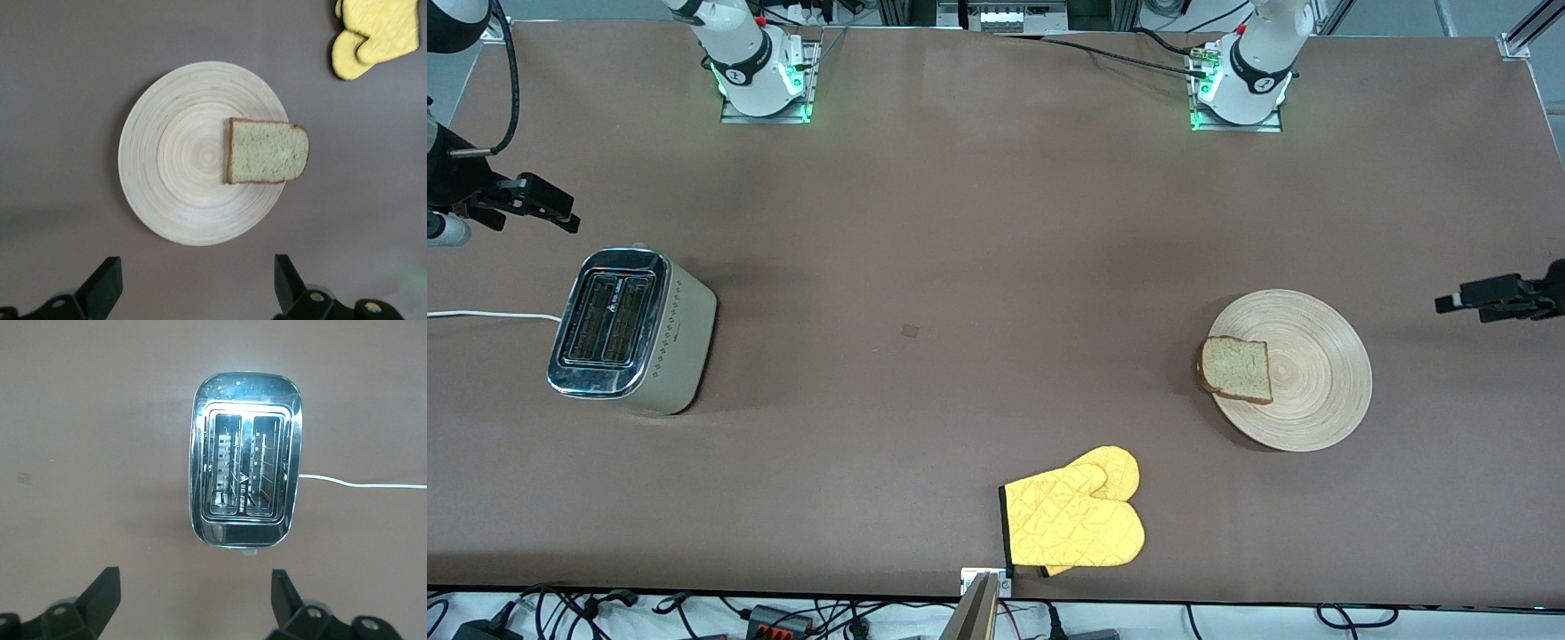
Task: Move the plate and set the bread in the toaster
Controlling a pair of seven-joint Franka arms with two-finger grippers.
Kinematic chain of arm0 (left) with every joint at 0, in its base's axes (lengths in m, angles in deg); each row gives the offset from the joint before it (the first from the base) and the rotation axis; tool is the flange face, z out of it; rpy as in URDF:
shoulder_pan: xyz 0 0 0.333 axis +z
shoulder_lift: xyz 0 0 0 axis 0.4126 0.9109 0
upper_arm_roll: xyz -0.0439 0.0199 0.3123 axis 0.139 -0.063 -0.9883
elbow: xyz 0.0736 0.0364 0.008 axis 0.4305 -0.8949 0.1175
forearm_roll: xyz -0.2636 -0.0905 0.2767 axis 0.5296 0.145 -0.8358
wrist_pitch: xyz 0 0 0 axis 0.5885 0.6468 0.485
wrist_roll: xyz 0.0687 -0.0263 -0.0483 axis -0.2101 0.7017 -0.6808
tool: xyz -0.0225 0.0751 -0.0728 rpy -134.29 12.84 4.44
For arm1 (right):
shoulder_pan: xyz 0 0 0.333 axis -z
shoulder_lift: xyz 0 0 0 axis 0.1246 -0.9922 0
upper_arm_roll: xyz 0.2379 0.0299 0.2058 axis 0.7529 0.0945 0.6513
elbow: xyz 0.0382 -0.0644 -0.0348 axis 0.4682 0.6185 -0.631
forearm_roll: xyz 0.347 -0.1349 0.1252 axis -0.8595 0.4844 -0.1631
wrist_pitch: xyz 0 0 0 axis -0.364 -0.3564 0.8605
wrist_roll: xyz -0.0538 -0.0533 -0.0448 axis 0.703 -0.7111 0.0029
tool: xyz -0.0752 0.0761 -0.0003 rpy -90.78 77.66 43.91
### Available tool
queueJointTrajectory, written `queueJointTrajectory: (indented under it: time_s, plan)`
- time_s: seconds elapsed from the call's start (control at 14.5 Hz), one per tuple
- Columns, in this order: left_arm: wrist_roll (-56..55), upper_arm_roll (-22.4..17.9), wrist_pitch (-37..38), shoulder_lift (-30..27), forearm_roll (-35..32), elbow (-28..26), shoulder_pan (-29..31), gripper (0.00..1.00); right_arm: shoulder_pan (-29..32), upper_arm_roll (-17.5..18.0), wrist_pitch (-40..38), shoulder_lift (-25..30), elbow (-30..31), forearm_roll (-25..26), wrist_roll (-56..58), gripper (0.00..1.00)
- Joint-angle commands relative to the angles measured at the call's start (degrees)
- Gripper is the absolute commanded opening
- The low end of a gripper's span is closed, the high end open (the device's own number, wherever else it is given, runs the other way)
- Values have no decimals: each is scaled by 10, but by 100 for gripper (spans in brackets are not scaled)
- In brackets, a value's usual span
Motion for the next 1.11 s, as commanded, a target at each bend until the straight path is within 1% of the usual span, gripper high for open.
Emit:
queueJointTrajectory:
  time_s: [0.0,0.14,0.28,0.41,0.55,0.62,0.76,0.97,1.04]
  plan:
    - [55,4,13,56,60,29,52,100,1,0,-1,1,-3,0,-6,100]
    - [112,4,12,110,111,29,81,100,1,0,-4,1,-3,-1,-6,100]
    - [162,4,8,162,152,29,86,100,1,0,-3,0,-5,-1,-6,100]
    - [186,4,5,208,192,29,91,100,1,0,-7,-1,-5,-1,-3,100]
    - [189,4,3,235,216,29,91,100,1,0,-7,-3,-7,-1,-3,100]
    - [191,4,-19,245,217,29,91,100,-1,1,-6,-3,-7,0,-3,100]
    - [205,4,-62,246,211,29,90,100,-2,1,-6,-3,-7,0,-4,100]
    - [205,4,-67,264,223,29,90,100,1,1,-6,-5,-7,-1,-5,100]
    - [205,5,-66,271,240,28,90,100,1,1,-7,-5,-6,0,0,100]
